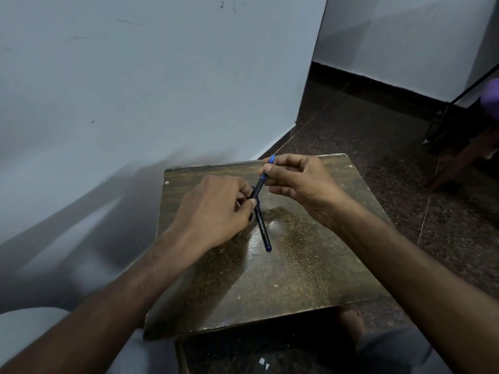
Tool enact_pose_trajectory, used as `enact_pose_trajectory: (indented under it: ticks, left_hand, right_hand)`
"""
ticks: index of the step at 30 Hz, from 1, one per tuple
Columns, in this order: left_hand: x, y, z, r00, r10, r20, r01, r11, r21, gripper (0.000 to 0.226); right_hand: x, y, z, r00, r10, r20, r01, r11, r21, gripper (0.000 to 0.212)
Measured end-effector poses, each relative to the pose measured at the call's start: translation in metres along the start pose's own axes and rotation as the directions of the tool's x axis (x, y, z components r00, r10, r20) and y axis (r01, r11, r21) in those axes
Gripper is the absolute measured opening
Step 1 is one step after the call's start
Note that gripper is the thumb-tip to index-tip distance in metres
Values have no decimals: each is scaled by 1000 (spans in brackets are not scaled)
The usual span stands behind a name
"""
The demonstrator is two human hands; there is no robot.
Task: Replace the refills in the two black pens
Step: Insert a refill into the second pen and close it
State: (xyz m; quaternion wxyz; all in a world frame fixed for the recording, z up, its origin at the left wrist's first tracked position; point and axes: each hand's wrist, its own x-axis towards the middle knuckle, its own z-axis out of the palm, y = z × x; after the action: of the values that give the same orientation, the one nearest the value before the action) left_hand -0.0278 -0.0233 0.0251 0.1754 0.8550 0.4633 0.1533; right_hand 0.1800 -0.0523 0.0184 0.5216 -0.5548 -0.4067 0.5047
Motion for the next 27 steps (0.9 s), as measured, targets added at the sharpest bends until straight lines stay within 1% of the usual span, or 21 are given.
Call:
enact_pose_trajectory:
  ticks: [2, 4, 6, 8, 10, 12, 14, 16, 18, 20, 22, 23, 25, 27]
  left_hand:
    - [-1, 0, 0, 1000, 7, -26, -7, 1000, -12, 6]
    - [-1, 1, 0, 1000, 14, -22, -15, 1000, -24, 7]
    - [-1, 1, 0, 1000, 16, -1, -16, 999, -41, 8]
    - [-1, 2, 1, 1000, 13, 10, -13, 999, -46, 8]
    - [0, 2, 2, 1000, 10, 13, -9, 999, -52, 10]
    - [1, 1, 3, 1000, 0, 30, 2, 998, -60, 11]
    - [2, -1, 3, 999, -13, 43, 16, 997, -70, 12]
    - [2, -3, 5, 998, -10, 58, 14, 997, -77, 13]
    - [1, -3, 6, 997, 3, 79, 3, 998, -70, 16]
    - [0, -1, 6, 996, 8, 83, -3, 998, -63, 17]
    - [1, -1, 5, 997, 1, 83, 5, 998, -67, 17]
    - [2, -1, 5, 996, -6, 88, 12, 997, -71, 17]
    - [2, -1, 4, 995, -16, 103, 25, 997, -80, 17]
    - [1, 0, 5, 993, -21, 116, 31, 996, -88, 17]
  right_hand:
    - [1, -1, -1, 1000, -9, 10, 9, 1000, -5, 13]
    - [2, -1, -2, 1000, -10, 12, 11, 1000, -24, 14]
    - [1, 0, -2, 1000, 8, -10, -8, 1000, -28, 21]
    - [0, 0, -1, 999, 25, -35, -27, 999, -45, 34]
    - [-1, -1, -1, 998, 46, -35, -48, 997, -56, 43]
    - [-1, -4, -1, 997, 78, -16, -78, 997, -25, 40]
    - [-2, -6, -1, 995, 99, -15, -99, 995, -8, 29]
    - [-3, -5, 0, 992, 113, -47, -113, 994, 0, 21]
    - [-4, -2, 1, 984, 145, -106, -143, 989, 23, 22]
    - [-4, -2, 2, 975, 179, -132, -175, 984, 41, 28]
    - [-4, -5, 0, 977, 194, -93, -190, 981, 48, 34]
    - [-4, -6, -1, 979, 195, -65, -191, 980, 54, 33]
    - [-5, -6, -3, 983, 178, -42, -176, 983, 47, 22]
    - [-6, -5, -3, 981, 177, -82, -175, 984, 32, 14]
